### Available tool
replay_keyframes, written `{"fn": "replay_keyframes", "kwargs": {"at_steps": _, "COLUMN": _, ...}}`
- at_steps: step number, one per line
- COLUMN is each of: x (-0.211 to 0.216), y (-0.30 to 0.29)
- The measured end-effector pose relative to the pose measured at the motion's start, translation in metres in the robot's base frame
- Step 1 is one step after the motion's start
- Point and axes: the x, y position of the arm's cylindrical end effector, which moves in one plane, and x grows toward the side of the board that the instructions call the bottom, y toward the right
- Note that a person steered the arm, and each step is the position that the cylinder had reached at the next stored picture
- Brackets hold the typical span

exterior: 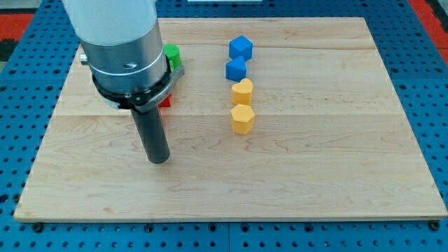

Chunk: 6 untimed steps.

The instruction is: Point your arm at the red circle

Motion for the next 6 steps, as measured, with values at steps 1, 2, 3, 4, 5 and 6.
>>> {"fn": "replay_keyframes", "kwargs": {"at_steps": 1, "x": -0.009, "y": -0.037}}
{"fn": "replay_keyframes", "kwargs": {"at_steps": 2, "x": -0.01, "y": -0.114}}
{"fn": "replay_keyframes", "kwargs": {"at_steps": 3, "x": -0.01, "y": -0.133}}
{"fn": "replay_keyframes", "kwargs": {"at_steps": 4, "x": -0.01, "y": -0.129}}
{"fn": "replay_keyframes", "kwargs": {"at_steps": 5, "x": -0.011, "y": -0.129}}
{"fn": "replay_keyframes", "kwargs": {"at_steps": 6, "x": -0.019, "y": -0.095}}
